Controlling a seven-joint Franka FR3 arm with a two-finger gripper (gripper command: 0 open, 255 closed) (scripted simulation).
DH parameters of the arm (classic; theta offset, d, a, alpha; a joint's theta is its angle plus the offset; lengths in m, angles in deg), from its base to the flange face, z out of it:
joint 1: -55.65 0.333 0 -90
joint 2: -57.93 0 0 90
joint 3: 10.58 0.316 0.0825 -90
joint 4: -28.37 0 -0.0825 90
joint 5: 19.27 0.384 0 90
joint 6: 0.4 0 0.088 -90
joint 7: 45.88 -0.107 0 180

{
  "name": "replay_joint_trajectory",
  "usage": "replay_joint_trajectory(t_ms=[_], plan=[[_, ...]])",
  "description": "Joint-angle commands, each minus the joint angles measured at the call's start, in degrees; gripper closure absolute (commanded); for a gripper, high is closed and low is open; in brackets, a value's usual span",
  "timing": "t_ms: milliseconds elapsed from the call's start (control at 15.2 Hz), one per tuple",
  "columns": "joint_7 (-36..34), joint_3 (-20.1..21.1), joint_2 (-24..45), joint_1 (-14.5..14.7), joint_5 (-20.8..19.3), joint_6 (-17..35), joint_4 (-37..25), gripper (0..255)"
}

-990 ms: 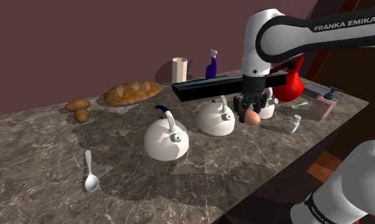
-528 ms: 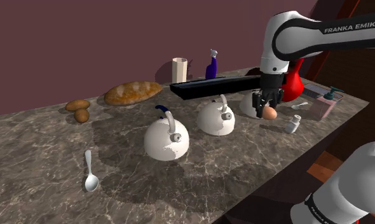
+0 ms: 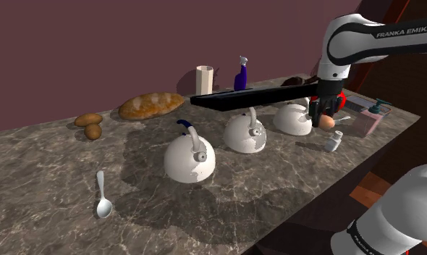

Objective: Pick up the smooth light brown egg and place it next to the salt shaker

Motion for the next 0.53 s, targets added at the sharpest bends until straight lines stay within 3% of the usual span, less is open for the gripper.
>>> replay_joint_trajectory(t_ms=[0, 462], plan=[[3.0, -2.3, 0.3, -1.4, -1.9, 0.0, -0.5, 255], [12.8, -10.0, 4.9, -5.3, -6.9, 1.2, -5.0, 255]])
